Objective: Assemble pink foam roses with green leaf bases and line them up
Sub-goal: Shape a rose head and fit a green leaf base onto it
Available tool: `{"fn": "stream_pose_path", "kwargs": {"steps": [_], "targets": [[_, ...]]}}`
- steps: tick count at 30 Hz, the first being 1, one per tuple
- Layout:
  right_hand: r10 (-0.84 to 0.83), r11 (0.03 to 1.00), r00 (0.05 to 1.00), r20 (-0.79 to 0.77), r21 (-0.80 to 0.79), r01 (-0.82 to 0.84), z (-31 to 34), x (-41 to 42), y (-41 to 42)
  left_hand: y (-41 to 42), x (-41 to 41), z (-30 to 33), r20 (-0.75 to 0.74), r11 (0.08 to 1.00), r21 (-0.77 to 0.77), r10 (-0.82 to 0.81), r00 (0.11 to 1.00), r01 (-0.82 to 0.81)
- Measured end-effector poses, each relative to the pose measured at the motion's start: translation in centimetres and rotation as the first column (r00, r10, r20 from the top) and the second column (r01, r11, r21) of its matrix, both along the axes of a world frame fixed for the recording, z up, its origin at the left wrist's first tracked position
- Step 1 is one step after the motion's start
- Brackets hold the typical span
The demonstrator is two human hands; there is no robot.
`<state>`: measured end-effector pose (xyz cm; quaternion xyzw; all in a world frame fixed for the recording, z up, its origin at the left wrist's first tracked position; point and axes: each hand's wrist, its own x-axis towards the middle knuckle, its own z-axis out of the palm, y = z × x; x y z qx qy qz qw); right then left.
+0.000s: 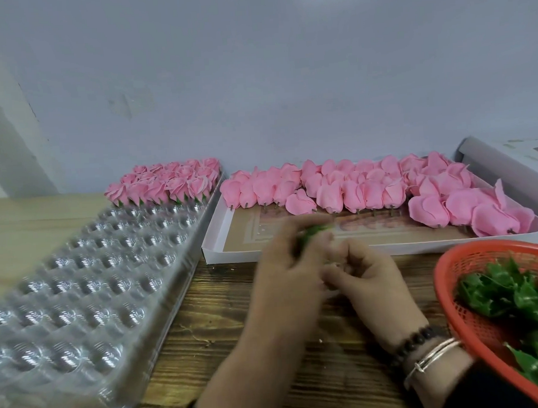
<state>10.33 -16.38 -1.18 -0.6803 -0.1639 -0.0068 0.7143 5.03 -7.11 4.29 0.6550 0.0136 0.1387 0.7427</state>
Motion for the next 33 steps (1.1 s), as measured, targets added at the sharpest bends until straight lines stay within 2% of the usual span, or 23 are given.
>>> {"fn": "stream_pose_path", "kwargs": {"steps": [2,4,8,12,16,20,25,33], "targets": [[-0.013,0.998,1.0,-0.019,0.06,0.014,-0.1,-0.1,-0.1,2.7,0.1,-1.3,-0.047,0.96,-0.267,0.072,0.996,-0.082],[-0.047,0.997,0.999,-0.003,0.064,0.047,-0.1,0.0,-0.1,4.1,0.5,-2.9,-0.102,0.899,-0.418,0.098,0.99,-0.132],[-0.135,0.986,0.991,0.012,0.097,0.133,-0.3,0.0,-0.2,4.8,1.7,-4.6,-0.193,0.846,-0.501,0.098,0.976,-0.184],[-0.223,0.969,0.971,0.082,0.128,0.212,0.1,-0.3,-0.4,4.6,2.5,-5.1,-0.222,0.802,-0.58,0.009,0.975,-0.139],[-0.237,0.97,0.952,0.193,0.098,0.221,0.5,-0.8,-0.1,4.6,2.4,-5.2,-0.2,0.765,-0.641,-0.093,0.975,-0.058],[-0.203,0.979,0.955,0.217,0.063,0.194,0.6,-1.1,0.4,4.6,2.5,-5.4,-0.205,0.738,-0.671,-0.088,0.975,-0.074],[-0.2,0.978,0.953,0.226,-0.005,0.206,0.3,-1.0,0.3,4.0,2.5,-5.4,-0.232,0.762,-0.645,-0.115,0.966,-0.064],[-0.194,0.953,0.926,0.325,-0.16,0.256,0.3,-0.9,0.4,3.6,2.5,-5.6,-0.227,0.8,-0.599,-0.123,0.966,-0.039]]}}
